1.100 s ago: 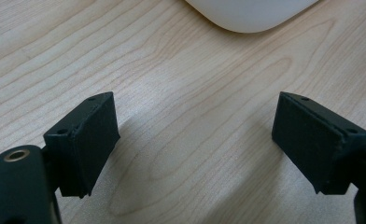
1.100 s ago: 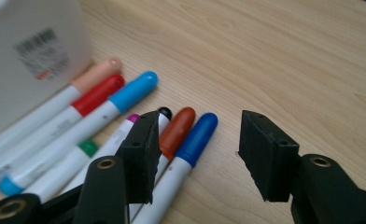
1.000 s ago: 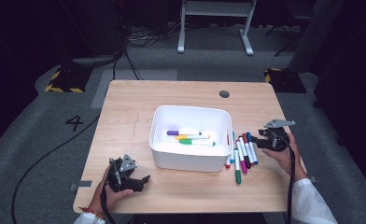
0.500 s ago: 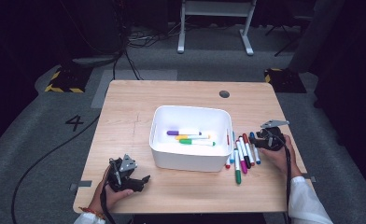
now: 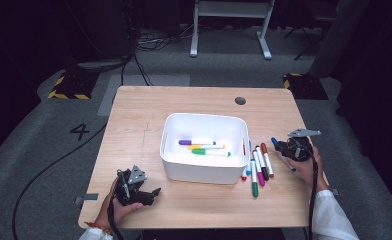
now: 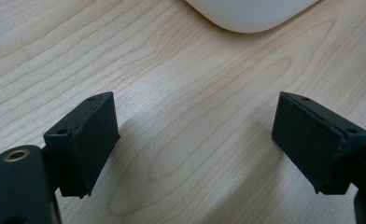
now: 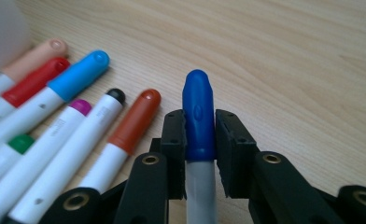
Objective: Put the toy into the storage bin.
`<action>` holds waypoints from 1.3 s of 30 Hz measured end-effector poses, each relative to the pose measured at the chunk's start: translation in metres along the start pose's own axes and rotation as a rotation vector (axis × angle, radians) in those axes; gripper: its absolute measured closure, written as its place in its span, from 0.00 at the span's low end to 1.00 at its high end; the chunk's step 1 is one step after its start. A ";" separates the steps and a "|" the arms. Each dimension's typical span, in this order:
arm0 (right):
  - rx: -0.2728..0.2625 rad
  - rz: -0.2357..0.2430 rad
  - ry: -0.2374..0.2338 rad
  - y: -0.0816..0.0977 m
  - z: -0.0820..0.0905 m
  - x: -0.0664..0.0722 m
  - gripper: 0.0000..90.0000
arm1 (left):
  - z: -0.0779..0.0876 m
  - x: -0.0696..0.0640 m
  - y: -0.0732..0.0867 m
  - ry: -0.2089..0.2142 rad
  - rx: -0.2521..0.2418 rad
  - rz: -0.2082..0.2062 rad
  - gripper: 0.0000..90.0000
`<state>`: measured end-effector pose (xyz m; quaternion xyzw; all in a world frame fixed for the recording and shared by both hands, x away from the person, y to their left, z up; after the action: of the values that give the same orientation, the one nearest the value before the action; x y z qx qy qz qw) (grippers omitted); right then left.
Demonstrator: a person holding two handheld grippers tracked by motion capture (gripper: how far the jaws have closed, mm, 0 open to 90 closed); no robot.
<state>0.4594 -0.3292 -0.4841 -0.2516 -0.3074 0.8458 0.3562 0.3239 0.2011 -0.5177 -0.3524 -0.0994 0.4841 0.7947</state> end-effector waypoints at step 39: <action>-0.394 0.225 -0.197 -0.140 0.119 0.066 0.83 | 0.000 0.000 0.000 -0.007 -0.001 -0.002 0.16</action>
<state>0.4048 -0.2415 -0.3186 -0.2650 -0.4697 0.8243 0.1722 0.3237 0.2013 -0.5175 -0.3512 -0.1027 0.4844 0.7947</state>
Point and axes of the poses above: each handheld gripper's, and its own axes: z roughly backward along the jaws, y roughly out of its underside, x roughly to its left, the point moved 2 cm from there along -z, roughly forward along the jaws, and after that the axes turned 13 degrees about z, right-handed, at the moved point
